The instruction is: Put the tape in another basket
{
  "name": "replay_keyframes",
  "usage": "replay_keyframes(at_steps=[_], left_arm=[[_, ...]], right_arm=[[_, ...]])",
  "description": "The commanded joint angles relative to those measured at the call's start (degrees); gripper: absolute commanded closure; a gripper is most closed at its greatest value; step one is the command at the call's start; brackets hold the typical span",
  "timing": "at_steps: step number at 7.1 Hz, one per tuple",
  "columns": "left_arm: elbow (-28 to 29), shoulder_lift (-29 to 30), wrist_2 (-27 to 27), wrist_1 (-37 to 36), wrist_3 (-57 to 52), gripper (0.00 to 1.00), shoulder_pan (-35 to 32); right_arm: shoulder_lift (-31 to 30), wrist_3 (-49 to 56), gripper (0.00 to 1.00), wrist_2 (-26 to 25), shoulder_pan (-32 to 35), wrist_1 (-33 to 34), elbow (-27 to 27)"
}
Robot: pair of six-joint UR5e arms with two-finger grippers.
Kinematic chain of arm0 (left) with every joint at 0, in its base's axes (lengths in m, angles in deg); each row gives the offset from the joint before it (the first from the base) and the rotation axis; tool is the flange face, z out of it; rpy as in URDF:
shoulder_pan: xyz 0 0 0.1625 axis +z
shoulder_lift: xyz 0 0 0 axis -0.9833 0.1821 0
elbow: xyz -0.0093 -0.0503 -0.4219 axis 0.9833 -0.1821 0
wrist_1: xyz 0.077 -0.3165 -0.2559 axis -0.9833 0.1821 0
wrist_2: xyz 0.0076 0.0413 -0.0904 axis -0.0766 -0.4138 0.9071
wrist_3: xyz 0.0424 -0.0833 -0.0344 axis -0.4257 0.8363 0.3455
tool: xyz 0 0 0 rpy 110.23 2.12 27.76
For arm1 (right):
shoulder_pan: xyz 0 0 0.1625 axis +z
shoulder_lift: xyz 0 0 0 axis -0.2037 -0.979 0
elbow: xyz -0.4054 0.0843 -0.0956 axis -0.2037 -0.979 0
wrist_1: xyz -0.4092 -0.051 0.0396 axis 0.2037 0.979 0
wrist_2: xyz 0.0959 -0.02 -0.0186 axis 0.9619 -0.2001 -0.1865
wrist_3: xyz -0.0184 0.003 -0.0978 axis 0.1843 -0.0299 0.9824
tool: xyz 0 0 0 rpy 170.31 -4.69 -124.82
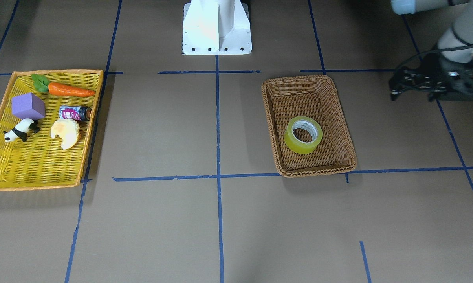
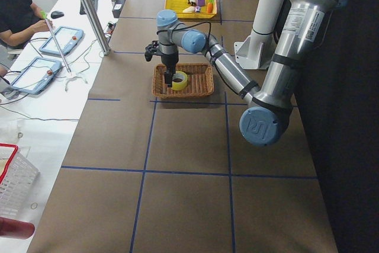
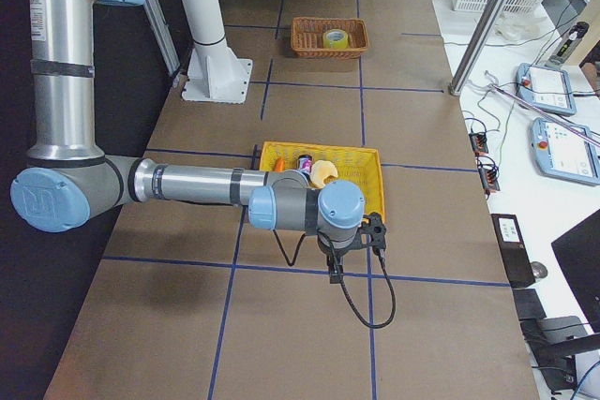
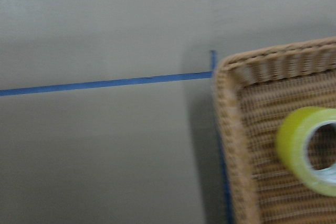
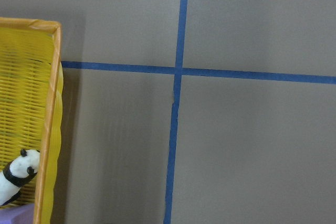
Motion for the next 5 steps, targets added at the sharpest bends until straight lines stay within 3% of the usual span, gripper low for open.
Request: replay_keyframes(at_steps=[1,3,5], left_arm=[[3.82,-3.01,0.86,-3.23,-16.88,0.00,-10.06],[10.23,-8.09,5.06,-2.56,-31.90,0.00,-17.99],[14.38,-11.42,7.54,-2.03,-33.31,0.00,-22.05]], right_arm=[[-0.15,-0.83,0.00,0.13,0.03,-0.57,-0.08],[0.03,-0.83,0.00,0.04,0.03,-0.57,-0.25],[-0.06,-0.83,0.00,0.04,-0.06,-0.57,-0.34]])
